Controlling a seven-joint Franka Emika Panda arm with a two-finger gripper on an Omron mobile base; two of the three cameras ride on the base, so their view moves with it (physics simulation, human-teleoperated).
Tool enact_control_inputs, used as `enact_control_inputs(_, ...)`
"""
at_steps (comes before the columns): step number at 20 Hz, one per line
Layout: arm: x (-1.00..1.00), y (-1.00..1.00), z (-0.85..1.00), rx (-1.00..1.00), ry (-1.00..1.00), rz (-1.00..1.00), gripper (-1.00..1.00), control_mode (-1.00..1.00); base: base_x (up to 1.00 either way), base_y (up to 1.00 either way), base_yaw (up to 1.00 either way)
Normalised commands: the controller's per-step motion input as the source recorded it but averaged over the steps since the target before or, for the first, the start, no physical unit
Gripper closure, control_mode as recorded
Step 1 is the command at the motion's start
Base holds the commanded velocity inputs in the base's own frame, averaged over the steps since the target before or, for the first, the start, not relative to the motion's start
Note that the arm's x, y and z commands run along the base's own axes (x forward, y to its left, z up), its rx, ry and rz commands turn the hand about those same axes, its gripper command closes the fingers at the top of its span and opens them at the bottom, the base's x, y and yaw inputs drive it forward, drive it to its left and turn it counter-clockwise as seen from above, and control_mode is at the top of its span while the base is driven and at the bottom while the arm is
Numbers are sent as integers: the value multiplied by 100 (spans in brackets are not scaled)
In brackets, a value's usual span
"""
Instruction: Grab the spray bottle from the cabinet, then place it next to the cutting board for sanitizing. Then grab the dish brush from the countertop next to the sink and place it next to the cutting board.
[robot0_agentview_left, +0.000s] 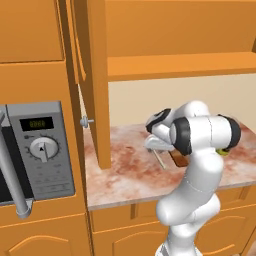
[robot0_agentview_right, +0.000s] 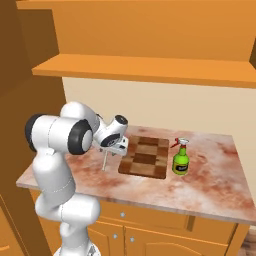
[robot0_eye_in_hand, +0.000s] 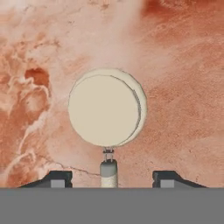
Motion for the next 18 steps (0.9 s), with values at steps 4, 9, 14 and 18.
enact_control_inputs(4,-30,0,61,2,-4,1,-100,-100,0,0,0)
enact_control_inputs(9,-52,0,77,1,-15,4,-100,-100,0,0,0)
enact_control_inputs(14,-72,-11,68,0,-17,1,-100,-100,0,0,0)
enact_control_inputs(18,-99,-34,54,0,-16,0,-100,-100,0,0,0)
